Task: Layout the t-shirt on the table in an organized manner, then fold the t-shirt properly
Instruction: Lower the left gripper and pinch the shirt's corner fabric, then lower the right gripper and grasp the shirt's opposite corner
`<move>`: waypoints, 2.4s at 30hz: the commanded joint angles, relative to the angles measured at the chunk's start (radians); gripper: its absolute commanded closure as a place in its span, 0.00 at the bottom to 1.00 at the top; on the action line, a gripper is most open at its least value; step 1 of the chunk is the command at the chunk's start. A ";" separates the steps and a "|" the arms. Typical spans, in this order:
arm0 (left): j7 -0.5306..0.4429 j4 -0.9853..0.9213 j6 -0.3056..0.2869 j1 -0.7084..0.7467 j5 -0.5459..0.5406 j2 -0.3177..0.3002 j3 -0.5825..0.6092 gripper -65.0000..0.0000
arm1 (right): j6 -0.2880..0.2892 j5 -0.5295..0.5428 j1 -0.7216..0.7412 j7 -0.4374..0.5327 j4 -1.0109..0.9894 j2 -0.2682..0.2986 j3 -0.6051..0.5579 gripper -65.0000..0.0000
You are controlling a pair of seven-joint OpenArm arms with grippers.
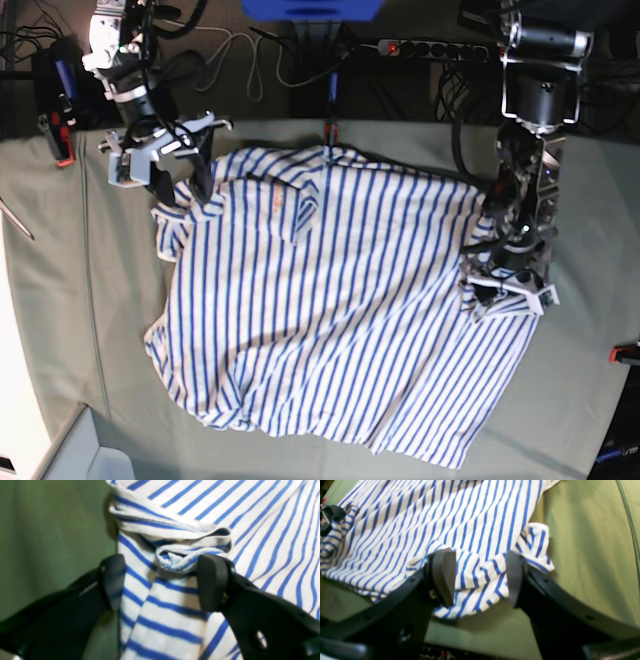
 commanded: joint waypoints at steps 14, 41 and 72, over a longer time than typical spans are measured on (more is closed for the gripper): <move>-0.023 -0.029 -0.007 -0.093 0.002 0.001 0.071 0.76 | -0.003 0.016 0.006 0.029 0.017 0.016 0.000 0.50; -0.015 0.567 -0.007 0.458 -0.008 -0.107 -0.463 1.00 | -0.003 -0.109 0.147 -0.106 -0.083 0.020 -0.072 0.49; -0.015 0.564 -0.007 0.487 0.002 -0.048 -0.528 1.00 | -0.004 -0.279 0.297 -0.110 -0.370 0.068 -0.220 0.74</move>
